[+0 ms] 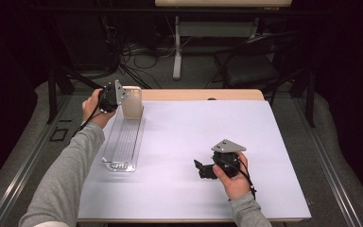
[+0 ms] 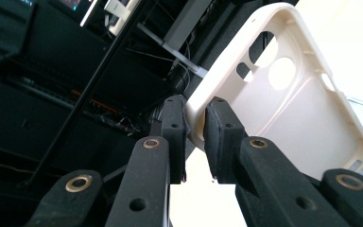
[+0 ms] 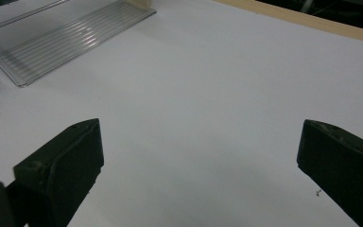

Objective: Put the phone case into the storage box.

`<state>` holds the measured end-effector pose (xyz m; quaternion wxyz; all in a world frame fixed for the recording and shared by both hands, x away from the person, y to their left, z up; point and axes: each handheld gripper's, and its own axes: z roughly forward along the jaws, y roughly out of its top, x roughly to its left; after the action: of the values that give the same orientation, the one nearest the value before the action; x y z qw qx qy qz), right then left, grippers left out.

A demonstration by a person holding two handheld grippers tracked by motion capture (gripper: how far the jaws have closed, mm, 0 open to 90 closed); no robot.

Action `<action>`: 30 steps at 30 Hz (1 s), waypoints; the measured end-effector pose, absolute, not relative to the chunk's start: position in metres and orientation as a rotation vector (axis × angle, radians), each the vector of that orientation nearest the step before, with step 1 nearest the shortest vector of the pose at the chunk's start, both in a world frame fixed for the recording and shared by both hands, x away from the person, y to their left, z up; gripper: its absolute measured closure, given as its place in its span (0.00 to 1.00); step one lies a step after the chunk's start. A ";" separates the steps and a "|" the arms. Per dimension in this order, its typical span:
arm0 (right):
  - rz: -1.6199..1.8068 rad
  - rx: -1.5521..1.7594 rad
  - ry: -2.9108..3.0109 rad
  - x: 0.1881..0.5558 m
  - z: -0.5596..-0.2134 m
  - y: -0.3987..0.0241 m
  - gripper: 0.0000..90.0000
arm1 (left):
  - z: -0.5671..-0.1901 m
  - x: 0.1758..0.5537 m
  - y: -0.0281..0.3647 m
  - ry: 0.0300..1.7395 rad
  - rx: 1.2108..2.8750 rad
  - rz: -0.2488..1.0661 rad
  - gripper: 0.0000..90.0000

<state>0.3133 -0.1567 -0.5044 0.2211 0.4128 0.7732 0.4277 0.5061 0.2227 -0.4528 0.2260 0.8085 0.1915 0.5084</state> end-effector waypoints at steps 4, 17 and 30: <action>1.179 1.139 2.140 0.313 -0.505 -0.157 0.01 | -0.454 0.508 0.225 0.522 2.227 1.396 0.88; 1.177 1.139 2.143 0.313 -0.506 -0.156 0.01 | -0.456 0.515 0.234 0.578 2.217 1.376 0.87; 1.177 1.137 2.144 0.313 -0.506 -0.156 0.01 | -0.457 0.516 0.233 0.594 2.216 1.380 0.86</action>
<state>0.3131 -0.1563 -0.5058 0.2206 0.4112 0.7753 0.4257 0.5158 0.2325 -0.4566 0.2300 0.8055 0.2160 0.5015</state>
